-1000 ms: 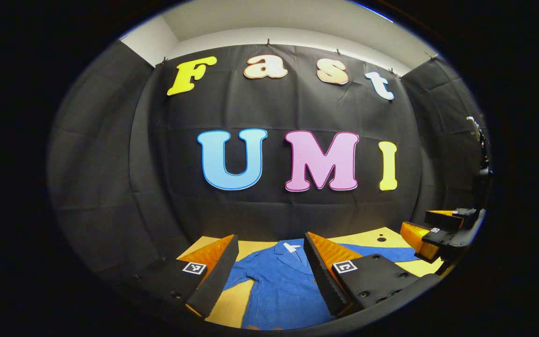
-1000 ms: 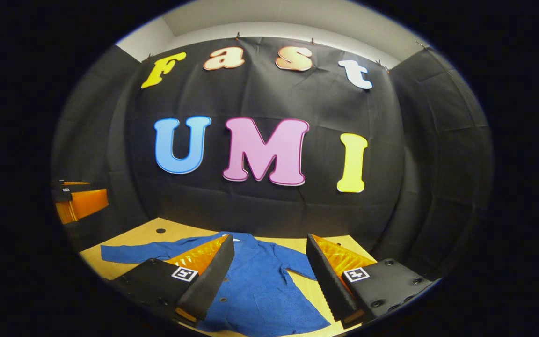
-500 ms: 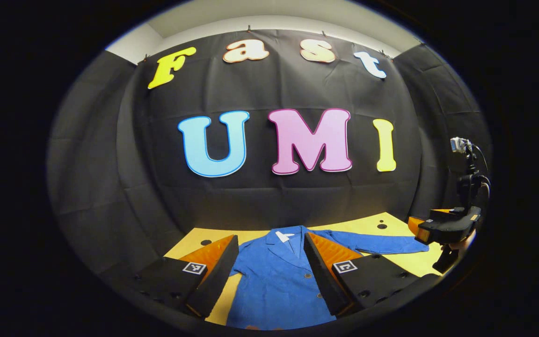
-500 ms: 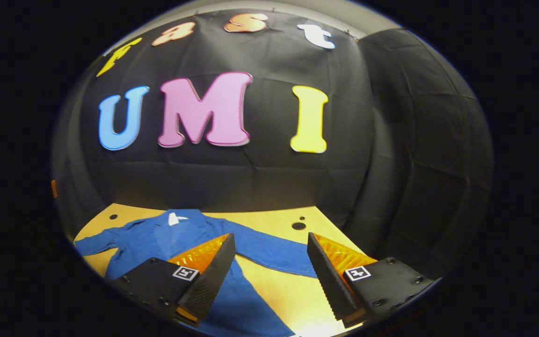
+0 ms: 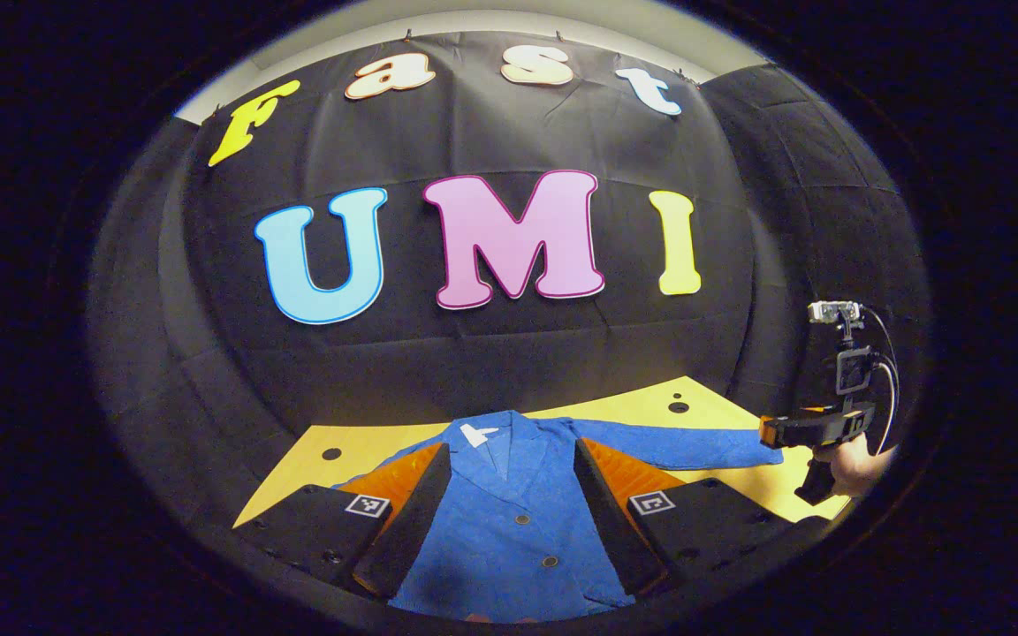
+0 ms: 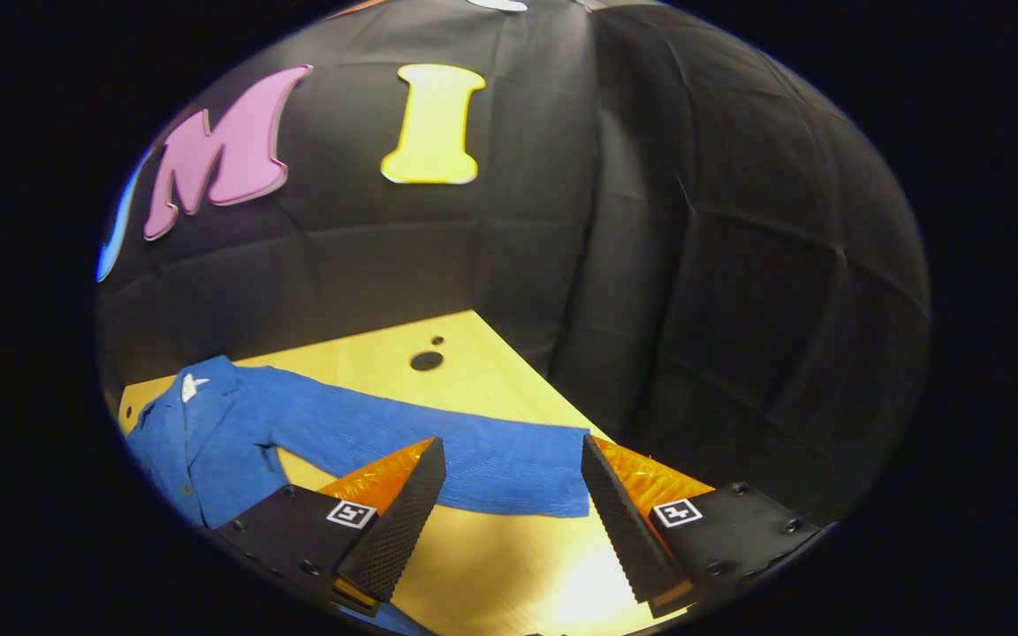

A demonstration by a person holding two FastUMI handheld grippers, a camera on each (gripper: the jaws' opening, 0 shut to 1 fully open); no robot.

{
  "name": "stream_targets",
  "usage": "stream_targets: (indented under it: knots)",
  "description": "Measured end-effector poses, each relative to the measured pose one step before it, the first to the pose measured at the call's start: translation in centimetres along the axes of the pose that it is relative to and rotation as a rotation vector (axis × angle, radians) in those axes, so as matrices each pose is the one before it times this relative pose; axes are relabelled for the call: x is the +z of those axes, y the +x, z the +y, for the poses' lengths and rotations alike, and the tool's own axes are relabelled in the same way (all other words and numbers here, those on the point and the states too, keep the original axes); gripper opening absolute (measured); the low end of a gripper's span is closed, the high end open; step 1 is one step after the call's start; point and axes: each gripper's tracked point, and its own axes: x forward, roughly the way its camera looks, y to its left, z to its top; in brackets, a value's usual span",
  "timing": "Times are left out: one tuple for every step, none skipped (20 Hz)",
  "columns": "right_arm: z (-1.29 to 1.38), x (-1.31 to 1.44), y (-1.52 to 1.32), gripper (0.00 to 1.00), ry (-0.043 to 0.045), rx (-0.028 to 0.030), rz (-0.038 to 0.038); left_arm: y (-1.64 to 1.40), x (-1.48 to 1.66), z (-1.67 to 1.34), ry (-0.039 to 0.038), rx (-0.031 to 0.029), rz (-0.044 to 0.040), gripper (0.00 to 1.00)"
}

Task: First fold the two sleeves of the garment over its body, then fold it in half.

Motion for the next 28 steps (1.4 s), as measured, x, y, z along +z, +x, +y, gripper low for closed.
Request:
stream_targets:
  knots:
    - [-0.451,-1.229,1.233,0.98,0.00825,-0.00277,0.04451,0.651,0.093,-0.885,-0.00434,-0.02179,0.00503,0.81]
    - [0.340,-1.277,1.381,0.98,0.00883,0.01786,0.06082,0.642,-0.018,-0.757,-0.00417,-0.02041,0.00634,0.81]
    - [-0.821,-1.220,1.104,0.94,0.00563,-0.01372,0.05858,0.524,0.021,-0.767,-0.00292,-0.01970,0.00918,0.81]
    - [-0.750,-0.906,1.019,0.98,0.00991,-0.02724,0.05205,0.496,-0.042,-0.743,-0.00058,-0.01740,0.00474,0.81]
    - [-0.590,-0.395,1.205,0.99,0.02763,-0.02301,0.03101,0.263,0.252,-0.594,-0.00010,-0.01375,-0.00296,0.81]
    - [-0.361,-0.171,0.923,0.99,0.03852,-0.01590,0.02036,0.343,0.227,-0.532,0.00034,-0.01148,-0.00493,0.81]
    - [-0.448,0.002,0.305,0.99,0.04221,-0.01637,0.02004,0.185,0.279,-0.419,0.00025,-0.00990,-0.00516,0.81]
    - [-0.708,-0.355,0.327,0.99,0.04235,-0.02236,0.03158,0.180,0.037,-0.381,-0.00093,-0.01036,-0.00561,0.81]
    - [-0.756,-0.277,0.406,0.99,0.03465,-0.02182,0.02570,0.024,0.104,-0.375,-0.00124,-0.00958,-0.00267,0.81]
    - [-0.493,-0.395,0.445,0.99,0.01812,-0.01621,0.02358,-0.044,-0.068,-0.200,-0.00003,-0.00617,-0.00209,0.81]
    - [-0.278,-0.208,0.102,0.97,0.00282,-0.00690,0.01181,-0.096,0.087,-0.021,0.00007,-0.00200,-0.00345,0.81]
    - [0.111,0.674,-0.067,0.99,-0.00436,-0.00407,-0.02303,-0.170,-0.020,0.095,-0.00038,0.00148,-0.00270,0.81]
    - [0.281,-0.333,-0.226,0.97,-0.02484,0.00561,0.00901,-0.181,0.062,0.198,-0.00165,0.00576,-0.00147,0.81]
    - [0.185,0.002,-0.017,0.96,-0.02277,0.01127,0.00112,-0.183,-0.076,0.396,-0.00521,0.00759,-0.00177,0.81]
    - [0.480,0.342,-0.098,0.92,-0.00916,0.01979,-0.00451,-0.149,-0.074,0.314,-0.00878,0.00722,0.00073,0.81]
    - [0.445,0.408,0.091,0.93,-0.00615,0.00908,-0.00287,-0.147,-0.221,0.308,-0.00983,0.00716,0.00267,0.81]
    - [0.726,-0.248,-0.019,0.76,-0.00709,0.01198,0.00509,-0.088,-0.166,0.366,-0.01024,0.00737,0.00605,0.81]
    - [0.667,-0.239,0.060,0.58,-0.01023,0.01180,-0.00313,-0.086,-0.339,0.271,-0.01072,0.00598,0.00977,0.81]
    - [0.400,-0.075,-0.023,0.42,-0.00786,0.00780,0.00001,-0.242,-0.180,0.226,-0.01106,0.00444,0.00989,0.81]
    - [-0.131,0.170,-0.083,0.25,-0.00915,-0.02418,-0.00928,-0.134,-0.233,0.169,-0.00947,0.00093,0.00940,0.81]
    - [0.049,0.104,0.138,0.08,-0.01854,-0.00889,-0.00875,-0.278,-0.074,0.089,-0.00347,-0.00159,0.00653,0.81]
    - [0.038,-0.155,0.199,0.08,-0.02269,-0.00967,0.00003,-0.293,-0.034,-0.023,0.00574,-0.00197,0.00389,0.81]
    - [0.265,0.076,-0.082,0.02,-0.03309,0.01820,0.00052,-0.288,-0.150,-0.079,0.01178,-0.00270,0.00047,0.81]
    - [0.180,-0.362,-0.522,0.02,-0.00661,0.02234,0.01103,-0.322,0.092,-0.057,0.01385,-0.00299,-0.00157,0.80]
    - [-0.203,0.294,0.191,0.01,0.01667,0.01901,-0.00221,-0.163,0.029,-0.073,0.01038,-0.00459,-0.00279,0.80]
    - [-0.069,0.239,0.245,0.01,0.03328,0.01506,0.01004,-0.099,0.017,-0.219,0.00697,-0.00675,-0.00237,0.80]
    - [-0.231,-0.108,-0.244,0.01,0.01735,0.00139,0.00154,-0.088,-0.028,-0.249,0.00451,-0.00681,-0.00215,0.81]
    - [-0.291,0.178,-0.018,0.01,0.00761,-0.00513,-0.00515,-0.134,0.011,-0.231,0.00311,-0.00472,-0.00256,0.81]
